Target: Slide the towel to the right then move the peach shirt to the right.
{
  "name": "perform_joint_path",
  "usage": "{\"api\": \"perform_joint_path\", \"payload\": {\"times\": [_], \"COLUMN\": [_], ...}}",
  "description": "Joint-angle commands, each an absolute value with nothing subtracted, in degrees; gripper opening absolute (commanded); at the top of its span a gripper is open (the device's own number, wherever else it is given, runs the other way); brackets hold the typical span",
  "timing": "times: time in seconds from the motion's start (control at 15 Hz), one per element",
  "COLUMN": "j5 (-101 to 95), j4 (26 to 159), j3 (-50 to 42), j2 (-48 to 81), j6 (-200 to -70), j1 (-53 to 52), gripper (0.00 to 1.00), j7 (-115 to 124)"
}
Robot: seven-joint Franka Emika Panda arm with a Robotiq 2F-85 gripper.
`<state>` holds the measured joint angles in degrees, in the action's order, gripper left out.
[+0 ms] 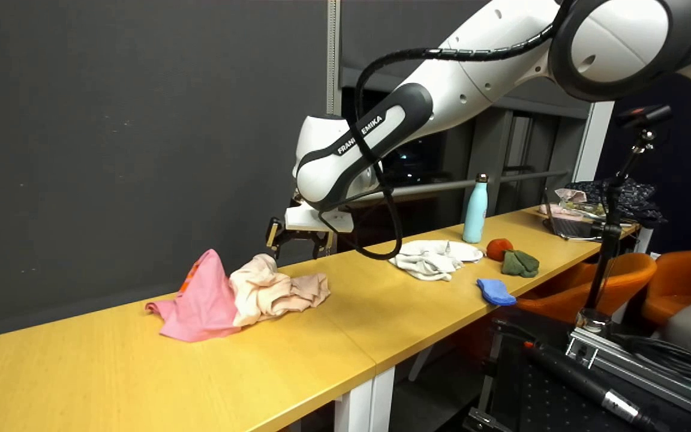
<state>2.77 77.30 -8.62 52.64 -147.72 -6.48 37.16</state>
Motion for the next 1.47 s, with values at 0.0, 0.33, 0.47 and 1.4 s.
{"api": "perform_joint_path", "payload": {"times": [0.0, 0.33, 0.47, 1.4], "j5": [3.2, 4.2, 4.6, 3.7], "j4": [66.6, 59.7, 59.8, 56.6], "j3": [-7.5, -4.0, -2.4, -3.3], "j2": [59.1, 61.4, 60.6, 63.5], "j6": [-146.7, -144.6, -142.5, -125.4], "j1": [-7.4, -8.0, -7.9, -8.0], "gripper": [1.0, 1.0, 1.0, 1.0], "j7": [36.7, 34.2, 32.4, 27.8]}}
